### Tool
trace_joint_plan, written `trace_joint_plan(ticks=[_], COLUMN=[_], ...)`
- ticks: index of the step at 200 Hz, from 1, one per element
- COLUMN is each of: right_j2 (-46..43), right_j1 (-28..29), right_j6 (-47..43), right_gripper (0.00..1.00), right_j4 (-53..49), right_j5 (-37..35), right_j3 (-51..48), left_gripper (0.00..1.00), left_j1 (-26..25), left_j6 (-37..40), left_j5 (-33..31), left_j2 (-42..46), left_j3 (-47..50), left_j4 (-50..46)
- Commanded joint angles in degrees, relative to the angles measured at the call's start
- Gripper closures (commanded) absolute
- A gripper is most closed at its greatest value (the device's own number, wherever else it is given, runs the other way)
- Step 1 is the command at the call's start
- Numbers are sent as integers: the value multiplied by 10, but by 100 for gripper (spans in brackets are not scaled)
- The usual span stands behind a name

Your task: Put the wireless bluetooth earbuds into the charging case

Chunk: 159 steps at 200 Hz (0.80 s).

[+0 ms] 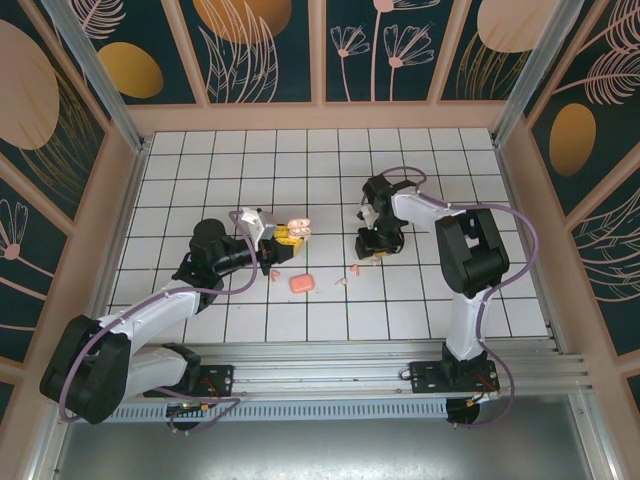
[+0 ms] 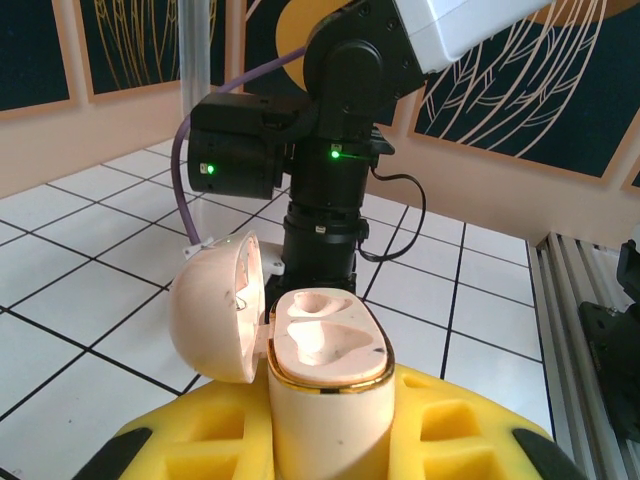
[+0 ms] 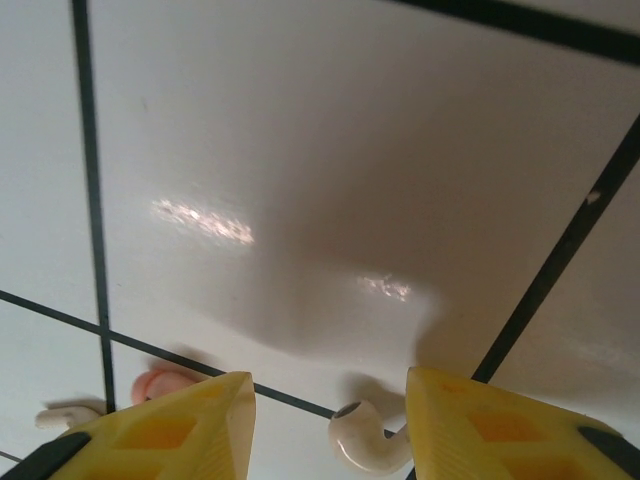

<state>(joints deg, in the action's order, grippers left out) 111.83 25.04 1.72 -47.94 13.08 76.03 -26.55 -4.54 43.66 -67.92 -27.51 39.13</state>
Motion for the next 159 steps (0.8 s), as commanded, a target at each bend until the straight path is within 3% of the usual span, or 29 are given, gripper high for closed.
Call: trace_joint_plan(ticks=[1, 104, 159], right_j2=[-8, -54, -92], right_j1=[-5, 4, 26], right_j6=[-13, -3, -128], right_gripper=[56, 56, 56], right_j4=[-11, -31, -59], right_j5=[-11, -17, -93], right_j3=[-17, -15, 16], left_gripper=[82, 82, 83], left_j1=[-1, -1, -1], left_j6=[5, -2, -4], left_j5=[13, 15, 10], left_j2=[-4, -8, -2], left_j3=[-18, -17, -12], left_j4=[7, 16, 16])
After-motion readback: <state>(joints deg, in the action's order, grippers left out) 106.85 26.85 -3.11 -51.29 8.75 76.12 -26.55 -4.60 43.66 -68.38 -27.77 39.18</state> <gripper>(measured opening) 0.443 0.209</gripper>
